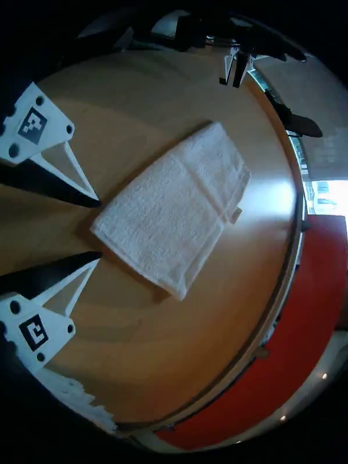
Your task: Fold towel
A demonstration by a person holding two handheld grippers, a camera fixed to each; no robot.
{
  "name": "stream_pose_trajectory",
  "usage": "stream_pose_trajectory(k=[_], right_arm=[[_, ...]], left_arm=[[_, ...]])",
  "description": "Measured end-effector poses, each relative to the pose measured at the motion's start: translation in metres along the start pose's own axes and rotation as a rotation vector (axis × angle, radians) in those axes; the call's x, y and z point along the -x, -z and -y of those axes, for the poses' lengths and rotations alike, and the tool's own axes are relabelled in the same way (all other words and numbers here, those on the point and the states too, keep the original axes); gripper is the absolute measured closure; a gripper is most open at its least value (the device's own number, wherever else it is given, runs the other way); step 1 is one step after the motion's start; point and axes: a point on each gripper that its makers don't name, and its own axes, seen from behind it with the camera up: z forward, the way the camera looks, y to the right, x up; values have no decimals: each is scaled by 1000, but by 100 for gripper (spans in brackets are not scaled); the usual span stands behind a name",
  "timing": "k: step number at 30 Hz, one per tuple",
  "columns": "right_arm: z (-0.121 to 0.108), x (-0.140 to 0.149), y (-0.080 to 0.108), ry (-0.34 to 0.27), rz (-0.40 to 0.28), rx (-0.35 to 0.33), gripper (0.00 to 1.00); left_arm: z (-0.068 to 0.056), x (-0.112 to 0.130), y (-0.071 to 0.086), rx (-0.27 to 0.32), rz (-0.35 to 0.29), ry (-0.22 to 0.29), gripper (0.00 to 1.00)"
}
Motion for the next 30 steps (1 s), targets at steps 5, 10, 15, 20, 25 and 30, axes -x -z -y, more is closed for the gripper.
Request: stream_pose_trajectory(k=[5, 10, 15, 20, 25, 30], right_arm=[[1, 2, -3, -1, 8, -11, 52], [1, 3, -6, 4, 11, -20, 60], [2, 2, -7, 5, 10, -27, 72], [3, 2, -7, 5, 9, -27, 89], [6, 0, -5, 13, 5, -34, 96], [5, -5, 0, 8, -7, -25, 96]], left_arm=[[3, 4, 5, -5, -1, 8, 4], [6, 6, 7, -9, -3, 12, 4], [7, 6, 9, -13, -8, 13, 4], [8, 5, 9, -14, -12, 12, 4], [8, 6, 9, -13, -12, 13, 4], [8, 5, 8, -10, -13, 9, 4]])
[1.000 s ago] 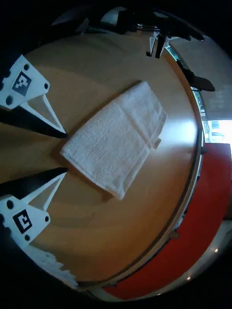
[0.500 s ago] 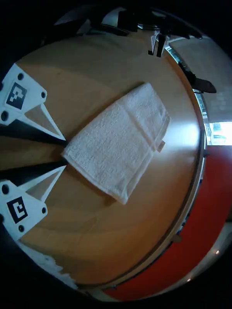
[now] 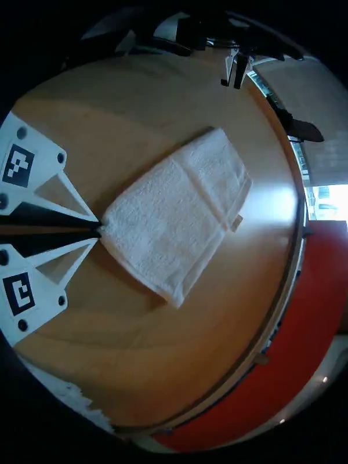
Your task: Fold towel
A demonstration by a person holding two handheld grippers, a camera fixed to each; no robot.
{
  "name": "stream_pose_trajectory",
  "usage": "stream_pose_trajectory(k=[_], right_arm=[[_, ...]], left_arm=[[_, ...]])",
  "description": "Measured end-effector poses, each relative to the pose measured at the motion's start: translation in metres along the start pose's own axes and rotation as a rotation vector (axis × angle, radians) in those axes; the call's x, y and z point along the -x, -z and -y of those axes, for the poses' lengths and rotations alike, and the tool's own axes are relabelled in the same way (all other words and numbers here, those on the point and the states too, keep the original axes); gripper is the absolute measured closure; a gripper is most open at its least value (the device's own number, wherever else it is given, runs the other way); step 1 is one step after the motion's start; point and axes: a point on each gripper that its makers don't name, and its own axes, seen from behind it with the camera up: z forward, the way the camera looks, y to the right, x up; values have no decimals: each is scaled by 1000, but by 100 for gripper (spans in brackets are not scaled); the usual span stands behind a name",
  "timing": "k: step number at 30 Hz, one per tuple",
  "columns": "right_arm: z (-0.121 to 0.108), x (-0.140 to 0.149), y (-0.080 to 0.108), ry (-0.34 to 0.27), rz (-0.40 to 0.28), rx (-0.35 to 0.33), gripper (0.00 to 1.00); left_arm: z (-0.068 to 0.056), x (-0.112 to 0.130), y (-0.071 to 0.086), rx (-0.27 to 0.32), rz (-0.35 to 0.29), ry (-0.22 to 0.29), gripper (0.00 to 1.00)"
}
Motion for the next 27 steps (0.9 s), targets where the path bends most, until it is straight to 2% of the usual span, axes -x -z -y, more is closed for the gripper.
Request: stream_pose_trajectory(k=[14, 23, 27], right_arm=[[-8, -22, 25, -20, -56, 48, 96], [-14, -38, 47, 3, -81, 71, 96], [-15, -44, 52, 19, -83, 72, 96]], left_arm=[[1, -4, 0, 3, -11, -6, 4], [3, -6, 1, 0, -31, 1, 4], [4, -6, 1, -2, -43, 4, 3]])
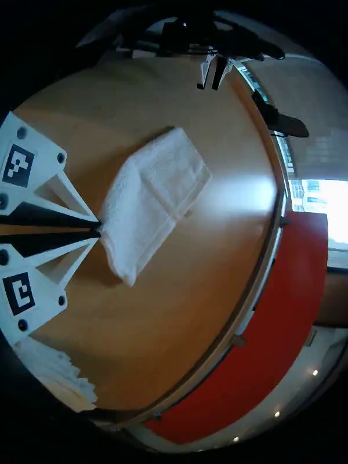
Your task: Fold towel
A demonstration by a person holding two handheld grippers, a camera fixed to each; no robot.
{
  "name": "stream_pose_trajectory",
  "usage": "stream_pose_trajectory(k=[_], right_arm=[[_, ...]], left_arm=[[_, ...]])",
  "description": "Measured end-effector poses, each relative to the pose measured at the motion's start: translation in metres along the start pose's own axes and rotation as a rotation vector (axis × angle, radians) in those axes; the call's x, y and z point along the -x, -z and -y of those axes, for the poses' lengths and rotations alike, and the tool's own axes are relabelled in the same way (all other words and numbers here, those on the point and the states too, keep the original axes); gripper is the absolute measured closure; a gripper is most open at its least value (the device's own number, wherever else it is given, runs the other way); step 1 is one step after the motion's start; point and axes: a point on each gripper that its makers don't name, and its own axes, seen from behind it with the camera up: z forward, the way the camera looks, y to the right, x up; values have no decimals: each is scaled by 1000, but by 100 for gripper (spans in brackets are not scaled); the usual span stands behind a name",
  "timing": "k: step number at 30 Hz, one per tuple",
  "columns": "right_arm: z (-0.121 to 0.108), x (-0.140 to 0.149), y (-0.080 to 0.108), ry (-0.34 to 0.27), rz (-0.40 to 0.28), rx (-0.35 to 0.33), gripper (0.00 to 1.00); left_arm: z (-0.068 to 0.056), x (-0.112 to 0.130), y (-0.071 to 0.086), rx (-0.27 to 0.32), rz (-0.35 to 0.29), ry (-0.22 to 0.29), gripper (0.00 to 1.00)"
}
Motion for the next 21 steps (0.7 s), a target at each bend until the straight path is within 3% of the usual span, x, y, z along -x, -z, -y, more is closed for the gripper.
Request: stream_pose_trajectory(k=[11, 21], right_arm=[[7, -29, -3, 81, -11, -25, 96], [19, -78, -10, 221, -23, -64, 96]], left_arm=[[-3, 5, 5, 7, -26, 27, 4], [-1, 10, 13, -1, -52, 56, 4]])
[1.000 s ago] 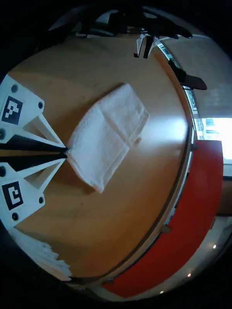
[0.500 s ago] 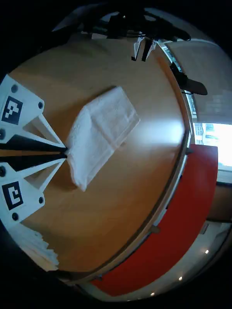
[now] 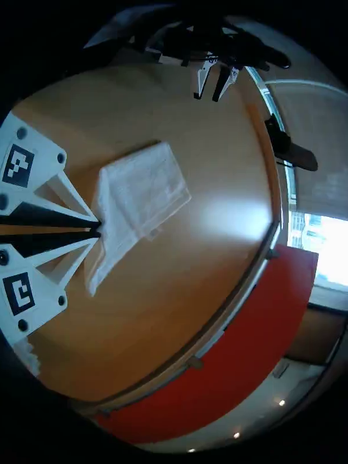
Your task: Fold towel
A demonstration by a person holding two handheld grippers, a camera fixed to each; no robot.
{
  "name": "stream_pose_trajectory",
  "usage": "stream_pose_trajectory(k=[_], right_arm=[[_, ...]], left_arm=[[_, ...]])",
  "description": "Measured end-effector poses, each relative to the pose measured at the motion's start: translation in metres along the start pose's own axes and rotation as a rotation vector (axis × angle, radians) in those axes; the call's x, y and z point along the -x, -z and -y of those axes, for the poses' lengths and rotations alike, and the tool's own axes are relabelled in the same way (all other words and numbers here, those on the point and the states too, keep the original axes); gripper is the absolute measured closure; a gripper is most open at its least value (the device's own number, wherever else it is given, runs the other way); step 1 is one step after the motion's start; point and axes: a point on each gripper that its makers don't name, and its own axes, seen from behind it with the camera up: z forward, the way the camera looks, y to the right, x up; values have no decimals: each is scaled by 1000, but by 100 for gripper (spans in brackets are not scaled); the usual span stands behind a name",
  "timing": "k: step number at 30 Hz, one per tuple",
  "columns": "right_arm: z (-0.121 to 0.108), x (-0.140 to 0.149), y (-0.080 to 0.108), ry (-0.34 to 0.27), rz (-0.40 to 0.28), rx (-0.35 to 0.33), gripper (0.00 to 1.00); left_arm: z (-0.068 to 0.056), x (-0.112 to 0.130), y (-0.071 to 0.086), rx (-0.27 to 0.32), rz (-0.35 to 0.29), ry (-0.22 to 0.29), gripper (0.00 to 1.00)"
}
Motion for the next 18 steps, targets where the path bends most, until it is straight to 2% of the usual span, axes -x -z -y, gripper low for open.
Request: stream_pose_trajectory(k=[8, 12, 18], right_arm=[[16, -34, -18, 100, -1, -59, 96], [30, -50, -32, 125, -9, -98, 96], [56, -69, -60, 156, -11, -162, 96]], left_arm=[[3, 7, 7, -5, -4, 50, 4], [4, 10, 12, -5, -11, 78, 4], [8, 15, 18, -19, -13, 94, 4]])
